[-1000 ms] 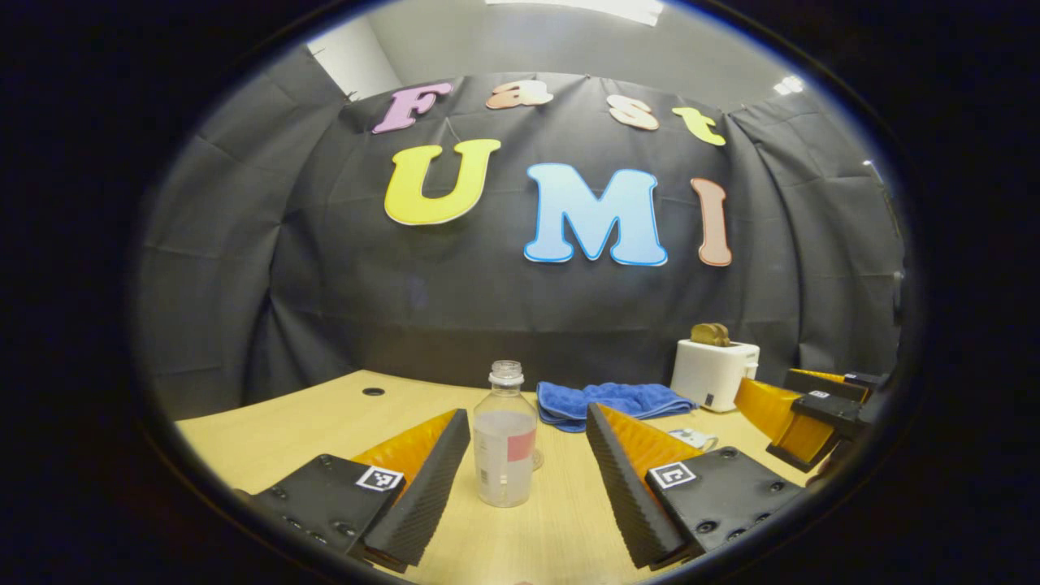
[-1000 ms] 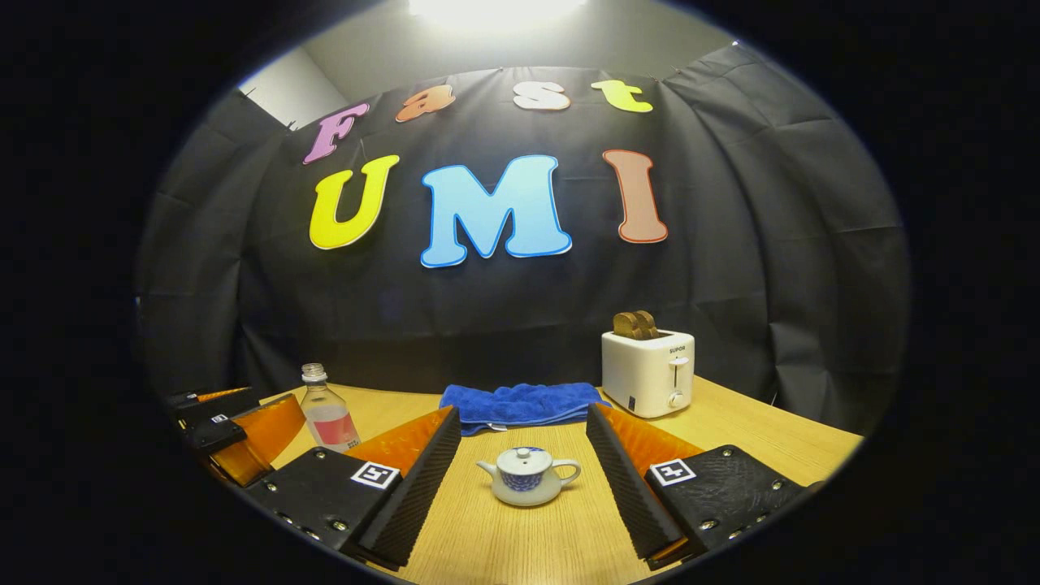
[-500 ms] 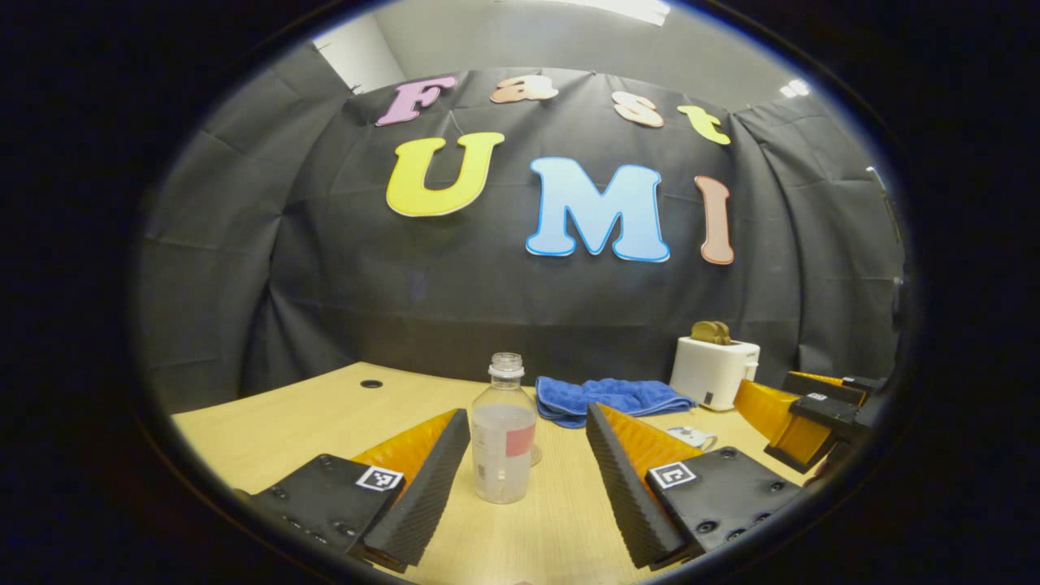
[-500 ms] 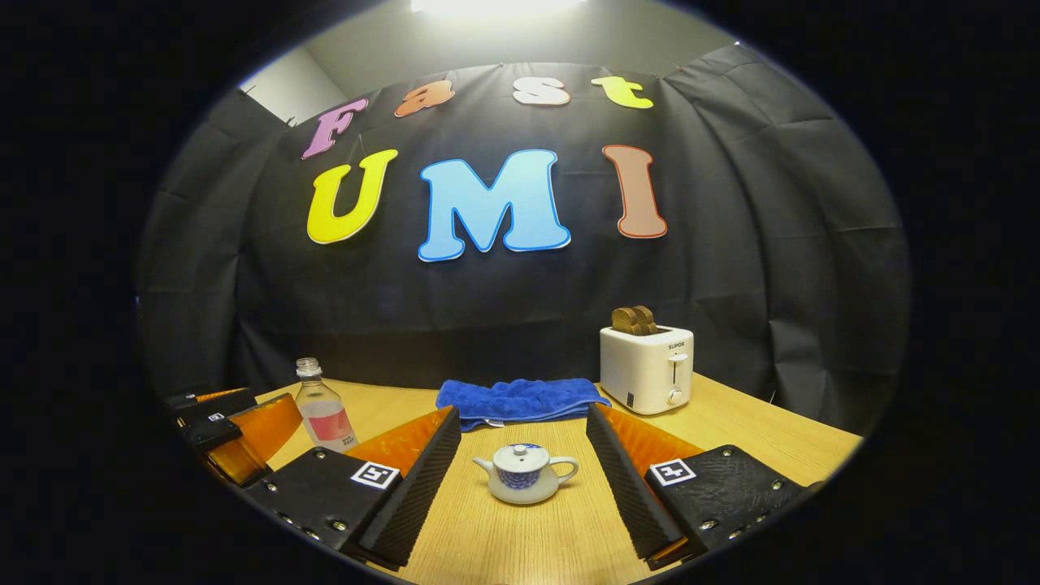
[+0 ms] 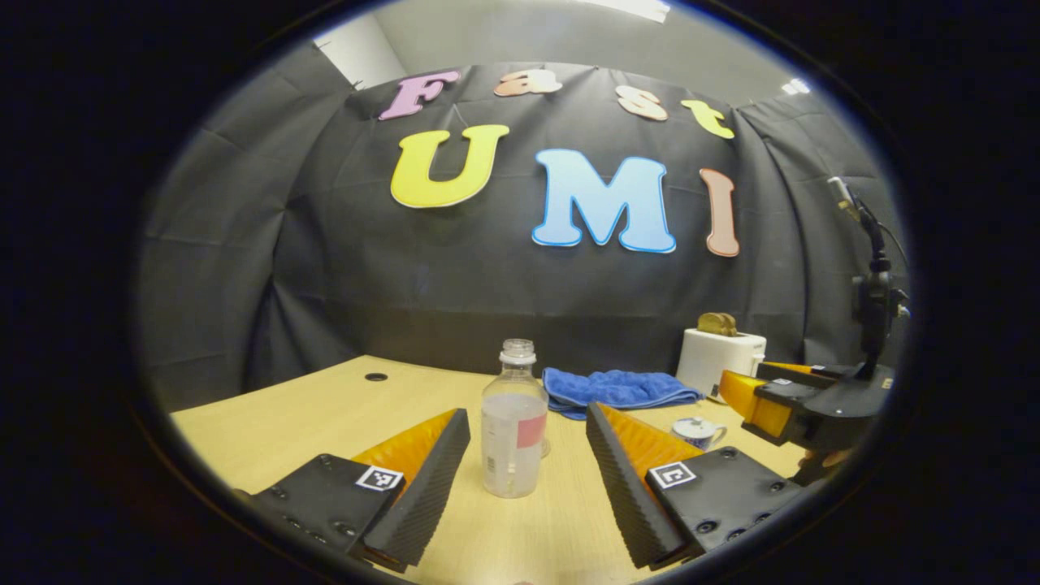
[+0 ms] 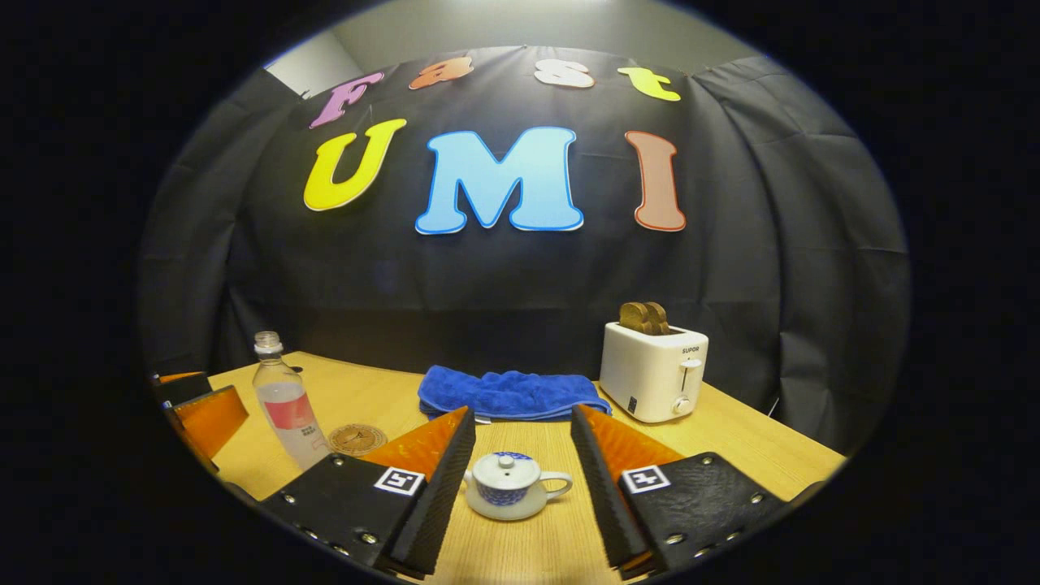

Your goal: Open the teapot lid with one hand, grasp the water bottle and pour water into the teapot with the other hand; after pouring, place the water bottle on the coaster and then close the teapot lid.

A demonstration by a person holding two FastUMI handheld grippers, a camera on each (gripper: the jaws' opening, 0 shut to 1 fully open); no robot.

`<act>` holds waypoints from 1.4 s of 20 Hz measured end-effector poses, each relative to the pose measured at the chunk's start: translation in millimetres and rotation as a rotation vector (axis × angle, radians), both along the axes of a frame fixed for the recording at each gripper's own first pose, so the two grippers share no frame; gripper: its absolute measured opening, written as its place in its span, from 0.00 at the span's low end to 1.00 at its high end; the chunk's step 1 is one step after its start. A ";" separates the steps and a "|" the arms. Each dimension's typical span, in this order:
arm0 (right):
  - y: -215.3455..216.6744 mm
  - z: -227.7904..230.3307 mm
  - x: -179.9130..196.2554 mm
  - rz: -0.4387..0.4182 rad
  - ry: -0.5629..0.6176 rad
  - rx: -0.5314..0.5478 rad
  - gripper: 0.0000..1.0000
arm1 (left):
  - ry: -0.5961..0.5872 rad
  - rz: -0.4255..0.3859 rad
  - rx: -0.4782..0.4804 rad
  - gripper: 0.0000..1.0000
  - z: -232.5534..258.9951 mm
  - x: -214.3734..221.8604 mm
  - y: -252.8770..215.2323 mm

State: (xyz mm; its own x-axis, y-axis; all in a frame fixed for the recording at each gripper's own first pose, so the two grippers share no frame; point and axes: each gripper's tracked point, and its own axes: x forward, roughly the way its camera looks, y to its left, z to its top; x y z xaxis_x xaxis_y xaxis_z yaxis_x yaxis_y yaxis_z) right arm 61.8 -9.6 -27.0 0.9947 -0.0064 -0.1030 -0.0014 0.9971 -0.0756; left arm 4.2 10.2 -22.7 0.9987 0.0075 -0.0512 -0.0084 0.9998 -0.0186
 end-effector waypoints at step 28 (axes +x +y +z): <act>9.8 -64.5 39.0 0.034 0.123 -0.073 0.39 | 0.035 -0.021 -0.018 0.99 -17.3 12.5 -3.1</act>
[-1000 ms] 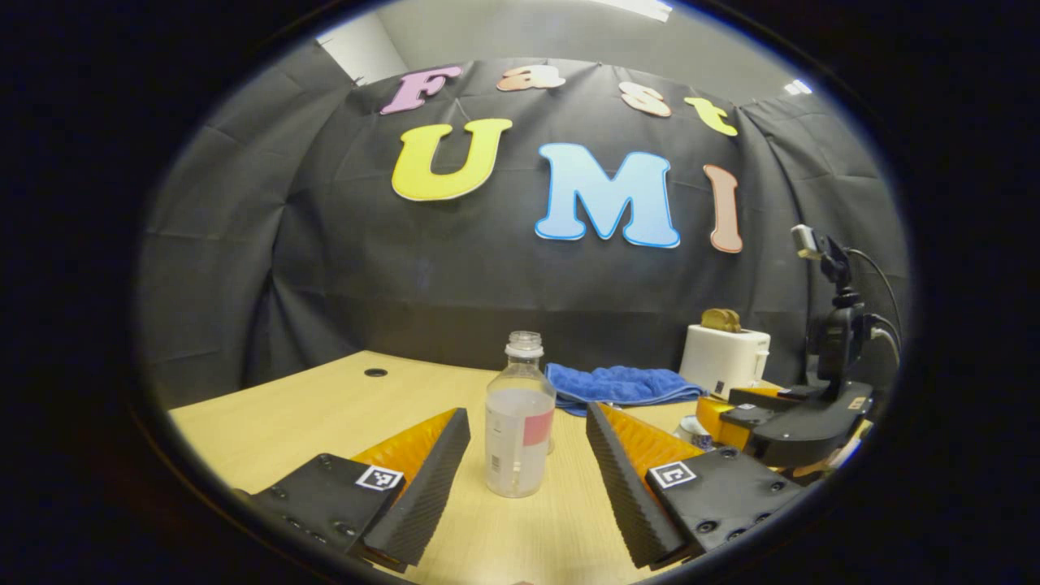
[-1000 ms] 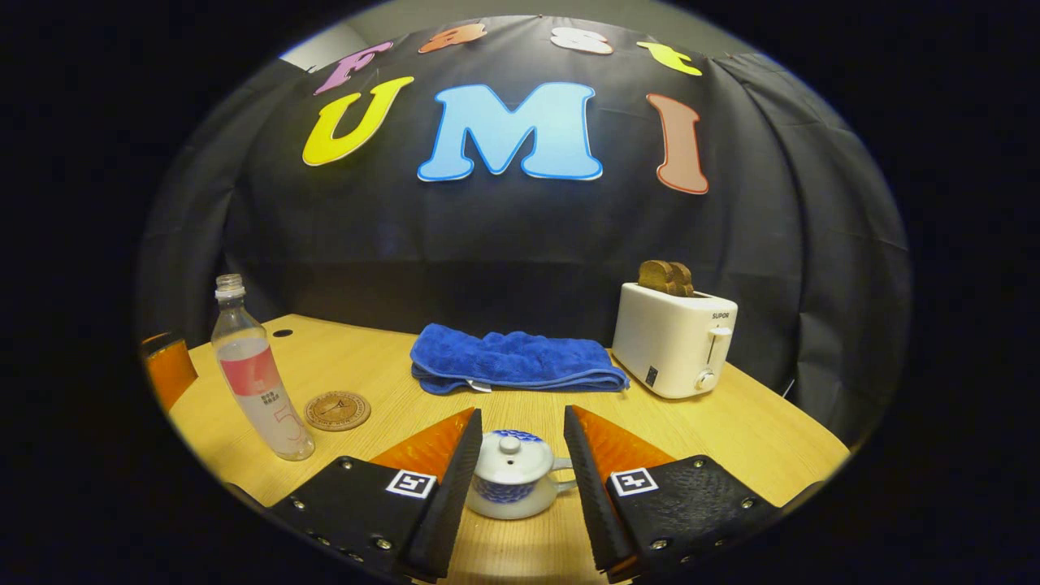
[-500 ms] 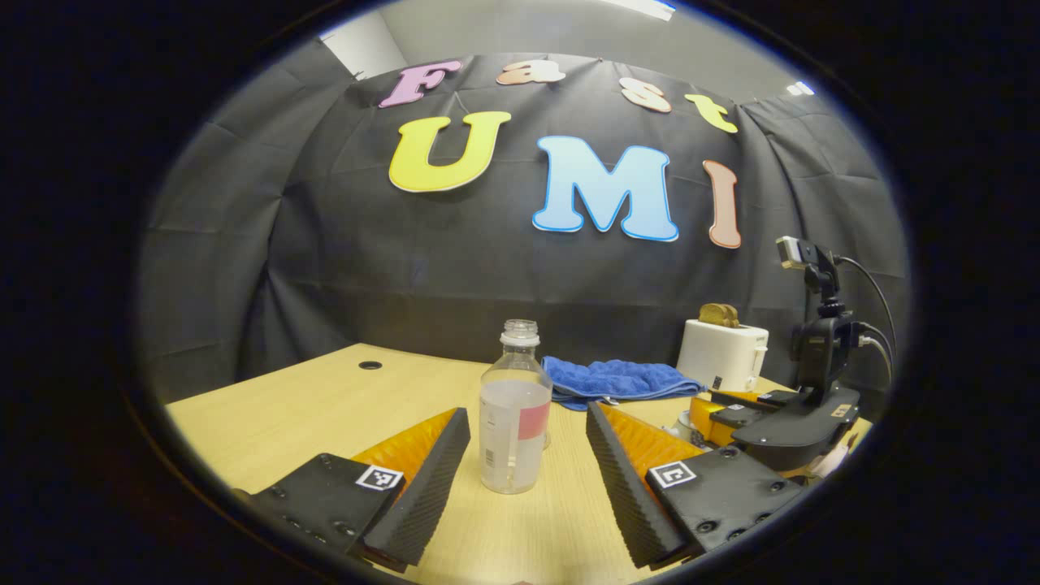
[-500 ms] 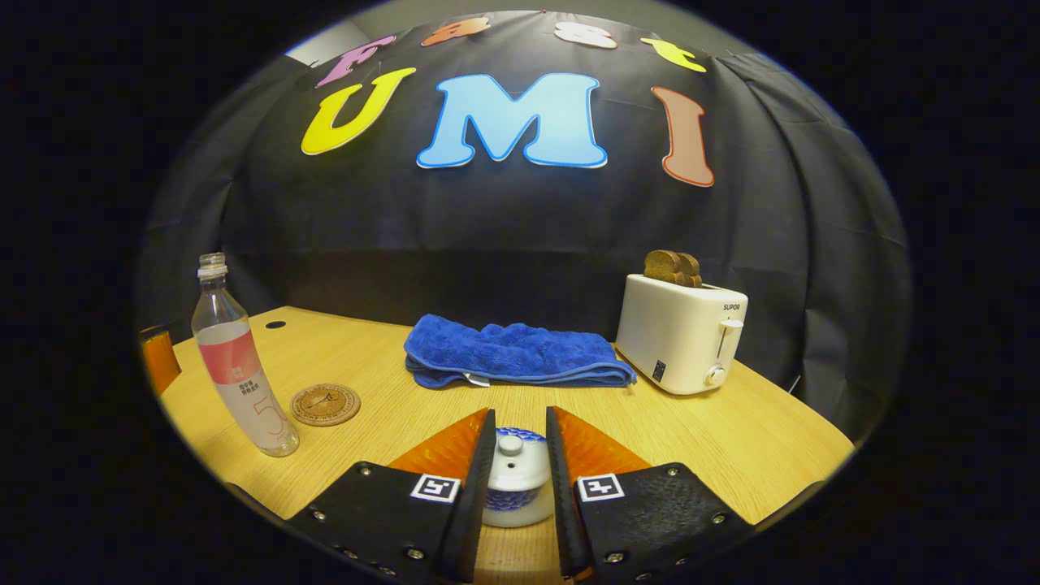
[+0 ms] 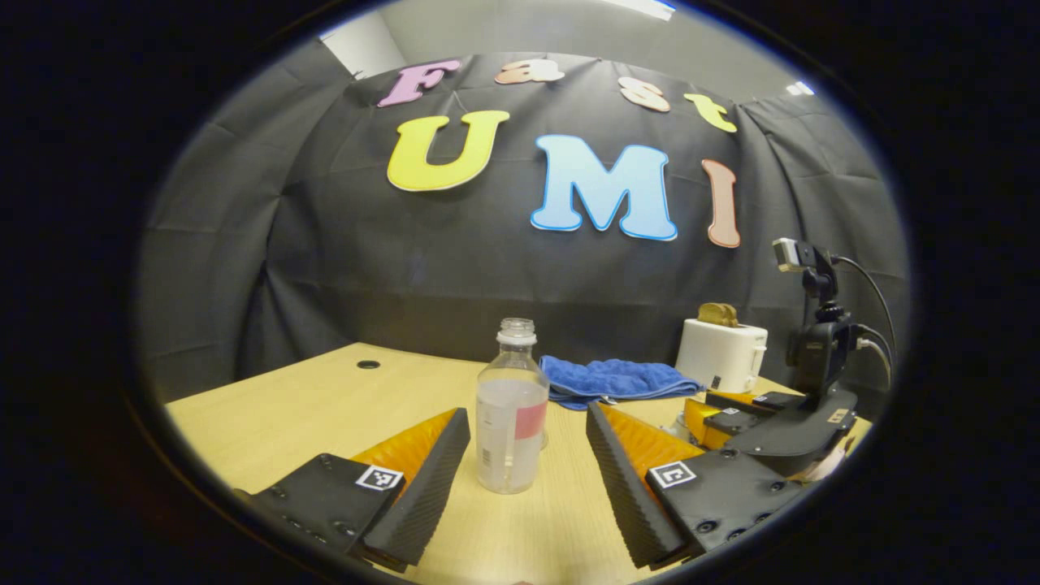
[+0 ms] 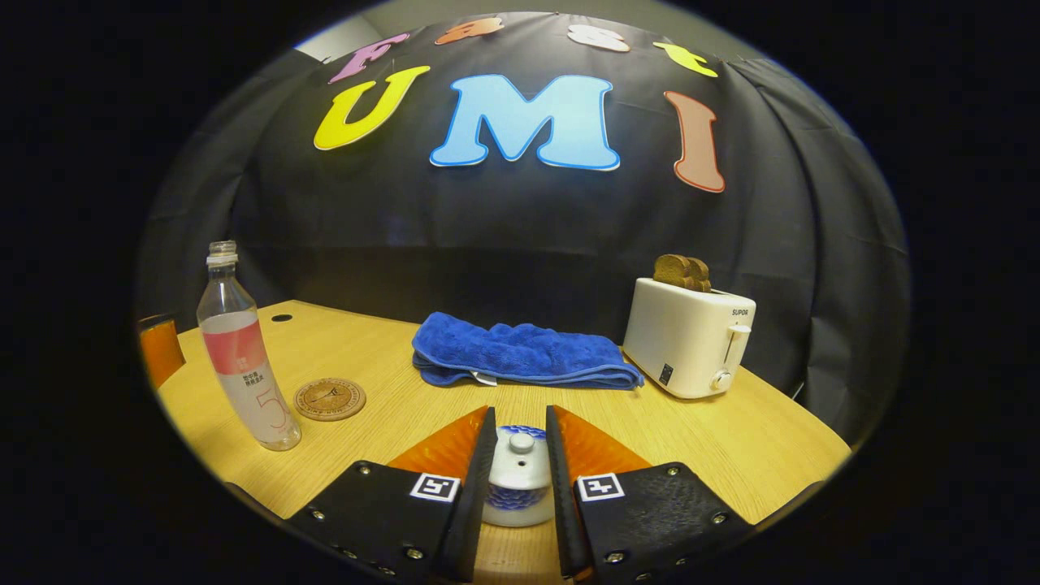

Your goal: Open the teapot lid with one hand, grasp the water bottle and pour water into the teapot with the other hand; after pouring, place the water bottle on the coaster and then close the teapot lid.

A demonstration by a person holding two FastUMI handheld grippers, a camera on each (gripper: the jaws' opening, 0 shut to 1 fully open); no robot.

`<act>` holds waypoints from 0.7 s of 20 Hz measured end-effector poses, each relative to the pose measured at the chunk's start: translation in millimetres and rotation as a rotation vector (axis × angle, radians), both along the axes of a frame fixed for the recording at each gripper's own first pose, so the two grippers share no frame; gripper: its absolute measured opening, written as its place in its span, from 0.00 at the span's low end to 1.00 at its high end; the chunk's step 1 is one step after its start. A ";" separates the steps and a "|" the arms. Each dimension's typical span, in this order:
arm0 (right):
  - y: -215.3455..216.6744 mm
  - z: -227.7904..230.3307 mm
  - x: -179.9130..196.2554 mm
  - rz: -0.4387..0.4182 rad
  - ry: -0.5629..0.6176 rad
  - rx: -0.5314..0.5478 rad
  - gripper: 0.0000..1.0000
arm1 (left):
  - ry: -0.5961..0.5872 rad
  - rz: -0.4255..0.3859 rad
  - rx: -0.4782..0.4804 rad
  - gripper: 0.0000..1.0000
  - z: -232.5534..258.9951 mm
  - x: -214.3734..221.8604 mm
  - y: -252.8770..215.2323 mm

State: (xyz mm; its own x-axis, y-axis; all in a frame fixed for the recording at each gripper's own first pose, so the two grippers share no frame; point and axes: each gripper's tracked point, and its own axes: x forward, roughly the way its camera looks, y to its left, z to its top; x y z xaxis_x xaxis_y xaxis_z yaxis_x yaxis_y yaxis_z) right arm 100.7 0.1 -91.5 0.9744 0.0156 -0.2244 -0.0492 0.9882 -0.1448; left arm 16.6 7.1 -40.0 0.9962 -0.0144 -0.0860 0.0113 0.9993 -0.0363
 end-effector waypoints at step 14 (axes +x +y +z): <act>-1.9 1.4 2.0 -0.006 -0.022 0.030 0.12 | 0.023 0.003 -0.004 0.99 -10.1 2.3 -0.2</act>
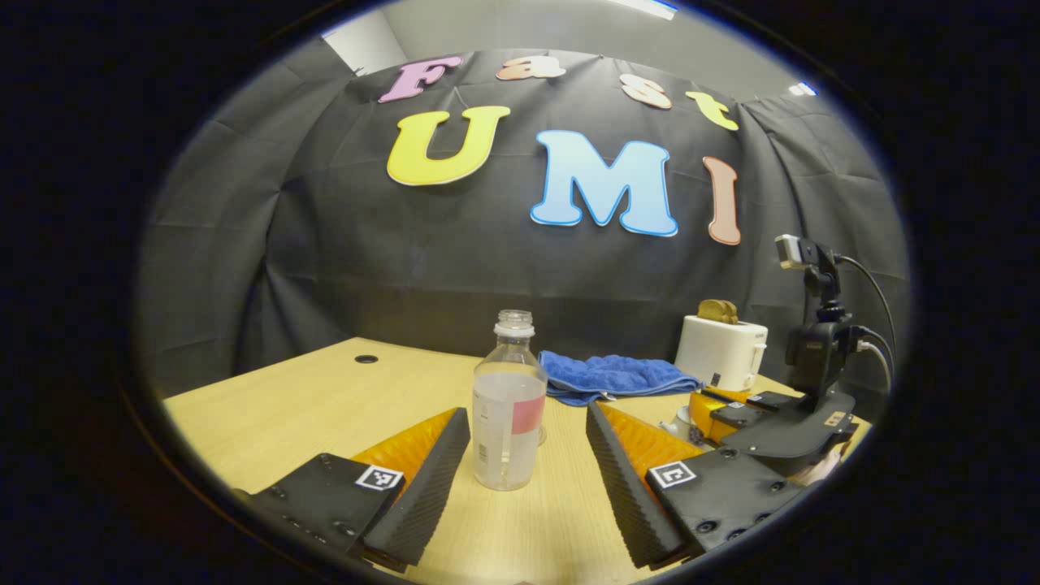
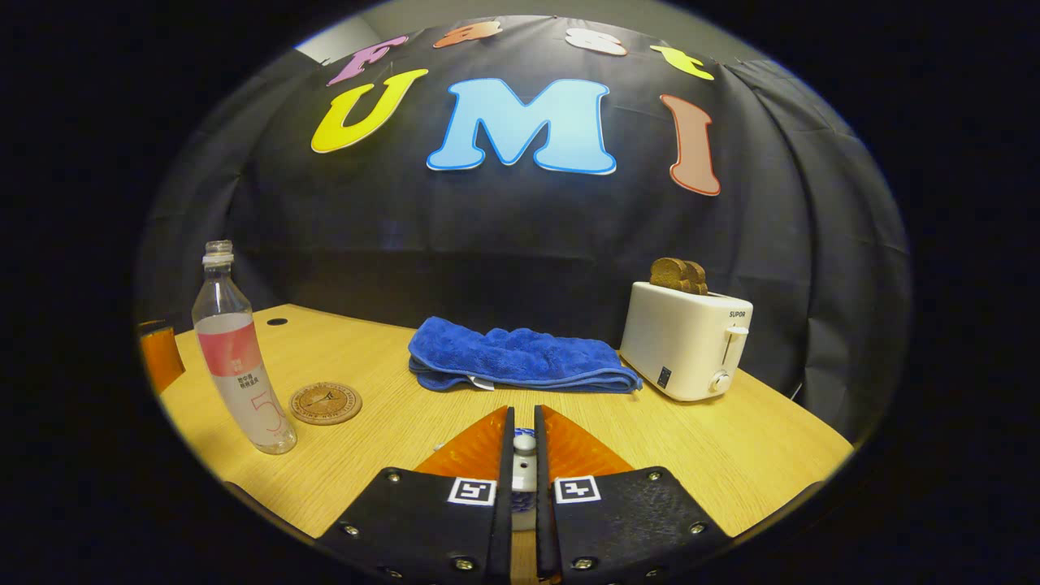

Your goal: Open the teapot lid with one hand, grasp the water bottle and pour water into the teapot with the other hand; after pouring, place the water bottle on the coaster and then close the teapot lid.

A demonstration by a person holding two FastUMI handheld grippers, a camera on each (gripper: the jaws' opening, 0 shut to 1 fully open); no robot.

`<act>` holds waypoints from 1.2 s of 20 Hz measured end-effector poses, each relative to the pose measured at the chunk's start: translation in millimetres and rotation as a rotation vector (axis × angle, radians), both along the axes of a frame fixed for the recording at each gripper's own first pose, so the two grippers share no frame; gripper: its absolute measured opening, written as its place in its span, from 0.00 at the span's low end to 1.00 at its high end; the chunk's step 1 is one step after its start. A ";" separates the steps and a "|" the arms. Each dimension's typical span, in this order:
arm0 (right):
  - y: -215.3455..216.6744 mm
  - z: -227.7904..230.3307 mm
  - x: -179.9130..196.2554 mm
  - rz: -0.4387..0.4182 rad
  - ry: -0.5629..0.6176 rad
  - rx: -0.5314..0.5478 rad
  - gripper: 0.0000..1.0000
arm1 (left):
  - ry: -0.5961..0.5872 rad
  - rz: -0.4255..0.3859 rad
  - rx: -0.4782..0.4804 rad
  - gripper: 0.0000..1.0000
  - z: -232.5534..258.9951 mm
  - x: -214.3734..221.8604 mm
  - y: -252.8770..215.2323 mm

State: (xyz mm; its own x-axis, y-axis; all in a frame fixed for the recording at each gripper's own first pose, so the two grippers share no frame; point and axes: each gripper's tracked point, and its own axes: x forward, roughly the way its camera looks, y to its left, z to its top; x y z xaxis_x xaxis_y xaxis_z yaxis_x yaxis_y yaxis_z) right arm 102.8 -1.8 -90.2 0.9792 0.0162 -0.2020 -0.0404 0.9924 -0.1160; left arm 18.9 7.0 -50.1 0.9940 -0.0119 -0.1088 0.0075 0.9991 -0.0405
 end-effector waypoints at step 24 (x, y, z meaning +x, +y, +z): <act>-50.4 42.5 -18.5 -0.065 -0.102 0.145 0.12 | 0.082 0.053 0.116 0.99 -47.1 60.6 18.3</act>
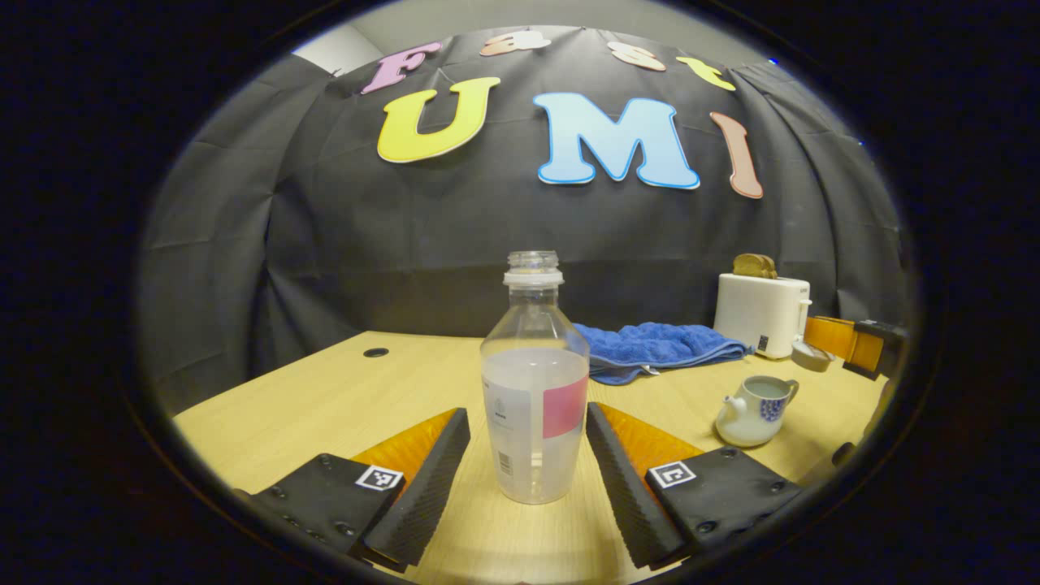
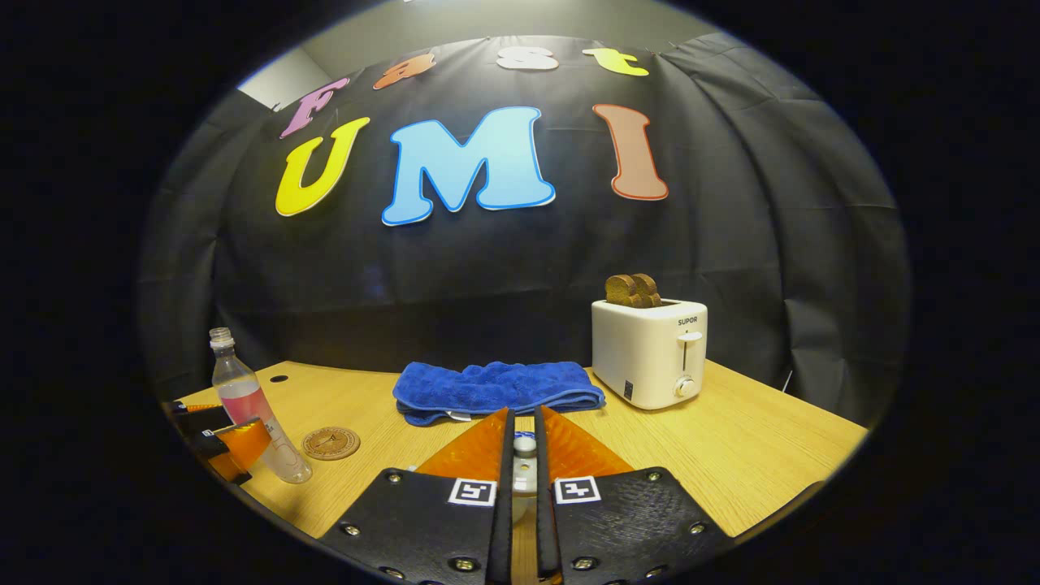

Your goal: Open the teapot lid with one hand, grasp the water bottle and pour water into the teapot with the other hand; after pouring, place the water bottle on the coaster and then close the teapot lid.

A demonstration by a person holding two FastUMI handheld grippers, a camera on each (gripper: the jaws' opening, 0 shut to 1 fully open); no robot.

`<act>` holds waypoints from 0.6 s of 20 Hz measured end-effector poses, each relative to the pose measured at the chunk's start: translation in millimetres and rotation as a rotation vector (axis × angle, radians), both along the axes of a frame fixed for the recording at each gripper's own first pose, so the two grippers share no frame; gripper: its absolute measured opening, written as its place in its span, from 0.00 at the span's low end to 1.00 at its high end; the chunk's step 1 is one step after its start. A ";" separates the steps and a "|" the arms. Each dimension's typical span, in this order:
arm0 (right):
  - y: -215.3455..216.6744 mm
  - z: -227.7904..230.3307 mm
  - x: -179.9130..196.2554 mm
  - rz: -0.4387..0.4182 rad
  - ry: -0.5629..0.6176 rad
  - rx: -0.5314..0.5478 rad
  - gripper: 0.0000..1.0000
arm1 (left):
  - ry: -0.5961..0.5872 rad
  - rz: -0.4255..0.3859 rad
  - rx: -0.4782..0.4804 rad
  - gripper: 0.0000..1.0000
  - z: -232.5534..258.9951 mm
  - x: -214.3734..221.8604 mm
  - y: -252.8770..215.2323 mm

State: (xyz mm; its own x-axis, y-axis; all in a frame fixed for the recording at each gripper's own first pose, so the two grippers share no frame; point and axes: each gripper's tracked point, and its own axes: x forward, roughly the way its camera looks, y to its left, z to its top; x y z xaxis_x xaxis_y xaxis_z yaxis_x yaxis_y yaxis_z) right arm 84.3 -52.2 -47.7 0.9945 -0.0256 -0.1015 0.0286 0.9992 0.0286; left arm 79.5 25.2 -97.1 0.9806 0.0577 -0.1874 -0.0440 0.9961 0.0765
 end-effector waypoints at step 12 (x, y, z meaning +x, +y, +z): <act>-18.5 -4.0 -1.4 -0.026 0.018 0.058 0.12 | 0.012 -0.035 0.020 0.86 -0.1 12.1 -6.1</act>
State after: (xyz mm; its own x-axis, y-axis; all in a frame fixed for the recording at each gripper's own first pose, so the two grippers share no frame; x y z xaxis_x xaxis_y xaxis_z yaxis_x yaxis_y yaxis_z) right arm 82.9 -70.8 -51.8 0.9916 -0.0448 -0.1211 0.0554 0.9947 0.0860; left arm 91.6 19.2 -97.3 0.9799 0.0271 -0.1979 -0.0079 0.9952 0.0971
